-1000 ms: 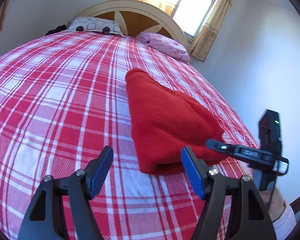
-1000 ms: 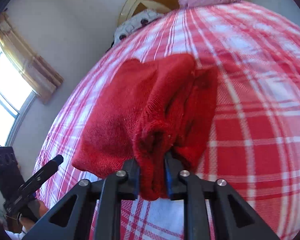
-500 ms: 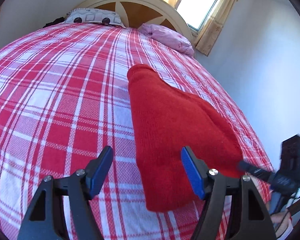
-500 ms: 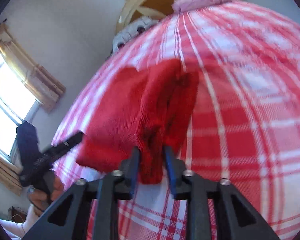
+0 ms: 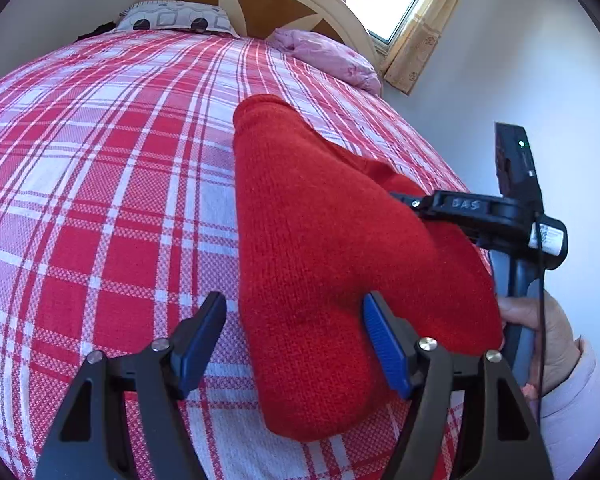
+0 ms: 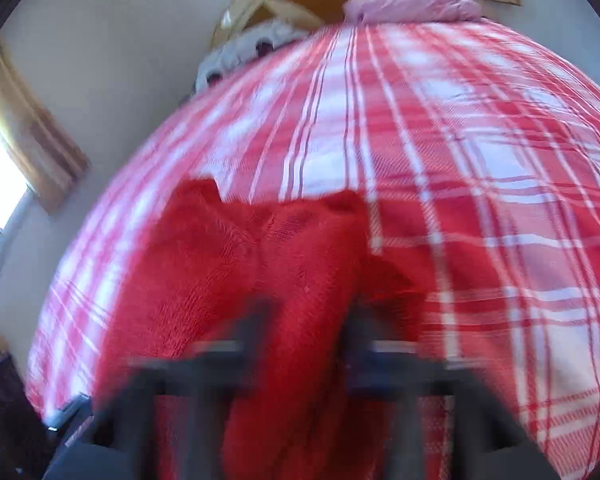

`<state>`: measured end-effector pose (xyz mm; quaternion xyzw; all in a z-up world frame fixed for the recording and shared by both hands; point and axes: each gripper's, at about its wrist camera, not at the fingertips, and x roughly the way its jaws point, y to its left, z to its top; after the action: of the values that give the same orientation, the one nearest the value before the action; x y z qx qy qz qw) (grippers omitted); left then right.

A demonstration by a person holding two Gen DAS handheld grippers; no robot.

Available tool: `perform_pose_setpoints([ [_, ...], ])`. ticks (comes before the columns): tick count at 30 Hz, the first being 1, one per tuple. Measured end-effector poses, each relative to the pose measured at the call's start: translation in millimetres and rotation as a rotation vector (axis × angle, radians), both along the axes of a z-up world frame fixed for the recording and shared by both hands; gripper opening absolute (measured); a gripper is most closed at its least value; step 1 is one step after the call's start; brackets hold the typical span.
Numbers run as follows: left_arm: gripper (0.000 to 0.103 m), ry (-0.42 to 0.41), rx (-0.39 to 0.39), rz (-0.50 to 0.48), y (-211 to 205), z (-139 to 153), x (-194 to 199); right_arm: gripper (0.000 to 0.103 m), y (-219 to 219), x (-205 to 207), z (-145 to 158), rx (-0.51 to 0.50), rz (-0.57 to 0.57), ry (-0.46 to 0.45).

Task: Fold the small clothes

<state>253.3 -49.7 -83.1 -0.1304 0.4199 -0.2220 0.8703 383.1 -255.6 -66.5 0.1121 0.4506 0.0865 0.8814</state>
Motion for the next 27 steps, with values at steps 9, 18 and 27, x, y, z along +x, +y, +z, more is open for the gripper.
perform_pose_setpoints([
  [9,0.08,-0.026,0.073,-0.059,-31,0,-5,0.012,-30,-12,-11,-0.04,-0.082,-0.034],
  [18,0.09,-0.007,0.117,-0.028,-19,2,-20,0.035,-56,-42,14,0.099,-0.183,-0.093],
  [27,0.09,-0.044,0.103,-0.011,-1,14,-49,0.035,24,-141,44,-0.026,0.082,-0.192],
])
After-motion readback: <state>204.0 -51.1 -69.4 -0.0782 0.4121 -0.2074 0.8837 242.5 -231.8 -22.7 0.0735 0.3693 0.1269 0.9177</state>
